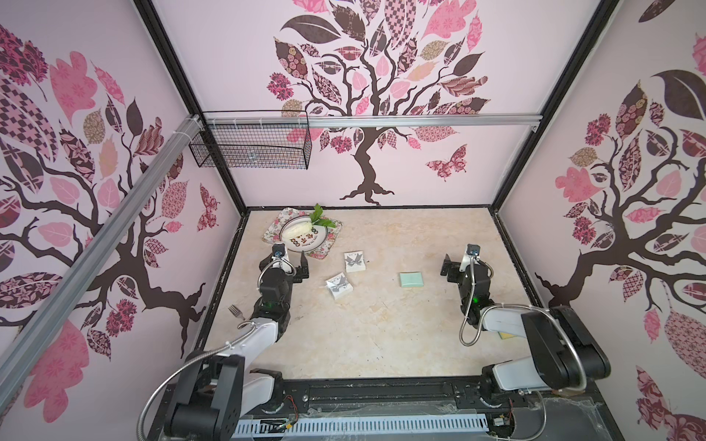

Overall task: Take the rings out of the lift-off lid box
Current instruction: Pick up the jewelry box from the center of the board.

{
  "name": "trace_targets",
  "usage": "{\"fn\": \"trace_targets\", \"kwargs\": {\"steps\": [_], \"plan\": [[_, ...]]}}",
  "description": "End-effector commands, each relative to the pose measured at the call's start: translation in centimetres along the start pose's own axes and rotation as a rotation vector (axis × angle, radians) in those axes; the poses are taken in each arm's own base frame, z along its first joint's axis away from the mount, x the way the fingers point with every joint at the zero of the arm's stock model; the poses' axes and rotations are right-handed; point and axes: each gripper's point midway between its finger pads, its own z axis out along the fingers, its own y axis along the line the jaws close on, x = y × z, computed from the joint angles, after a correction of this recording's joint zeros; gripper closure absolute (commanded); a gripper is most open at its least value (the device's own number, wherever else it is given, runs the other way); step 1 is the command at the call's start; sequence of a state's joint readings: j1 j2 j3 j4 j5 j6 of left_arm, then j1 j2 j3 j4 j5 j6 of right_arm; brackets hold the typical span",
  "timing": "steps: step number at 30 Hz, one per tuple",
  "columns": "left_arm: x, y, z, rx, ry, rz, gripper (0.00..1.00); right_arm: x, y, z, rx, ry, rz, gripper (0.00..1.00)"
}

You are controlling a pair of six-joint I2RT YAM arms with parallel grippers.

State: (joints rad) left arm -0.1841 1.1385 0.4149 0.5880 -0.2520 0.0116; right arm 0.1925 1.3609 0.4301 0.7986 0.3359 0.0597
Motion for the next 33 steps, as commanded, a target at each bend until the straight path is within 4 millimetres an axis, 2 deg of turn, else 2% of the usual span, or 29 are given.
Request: {"fn": "trace_targets", "kwargs": {"steps": [1,4,6,7,9,11,15,18,20,26,29,33], "plan": [[-1.0,-0.8,-1.7,0.013,0.104,0.044,0.02,-3.7,0.6,-1.5,-0.019,0.095,0.097,0.00],[-1.8,-3.9,-4.5,0.152,0.105,0.050,0.02,-3.8,2.6,-3.1,-0.136,0.217,0.100,0.00],[-2.3,-6.4,-5.9,0.271,0.110,0.043,0.02,-3.3,3.1,-4.2,-0.168,0.306,0.112,0.00],[-2.7,-8.3,-6.7,0.357,0.119,0.051,0.02,-3.1,3.5,-4.7,-0.187,0.351,0.122,0.00],[-2.2,-12.3,-8.5,0.524,0.162,0.076,0.02,-2.5,4.0,-5.5,-0.213,0.417,0.132,0.00],[-0.9,-16.0,-10.6,0.681,0.210,0.110,0.02,-2.0,5.1,-6.2,-0.251,0.479,0.137,0.00],[1.3,-19.8,-14.0,0.871,0.208,0.141,0.02,-0.9,7.1,-6.6,-0.256,0.541,0.045,0.00],[2.7,-20.9,-15.4,0.963,0.181,0.105,0.02,1.4,8.8,-6.3,-0.262,0.624,-0.019,0.00],[2.8,-21.2,-15.8,0.993,0.156,0.096,0.02,2.9,9.8,-6.1,-0.254,0.654,-0.070,0.00],[3.4,-20.8,-16.0,0.995,0.063,0.136,0.02,5.3,12.4,-6.0,-0.295,0.703,-0.091,0.00],[3.5,-20.3,-16.3,0.988,0.029,0.138,0.02,6.6,13.4,-5.9,-0.306,0.735,-0.116,0.00],[4.1,-20.2,-16.7,1.004,0.064,0.185,0.02,8.3,13.6,-5.0,-0.288,0.776,-0.145,0.00]]}}
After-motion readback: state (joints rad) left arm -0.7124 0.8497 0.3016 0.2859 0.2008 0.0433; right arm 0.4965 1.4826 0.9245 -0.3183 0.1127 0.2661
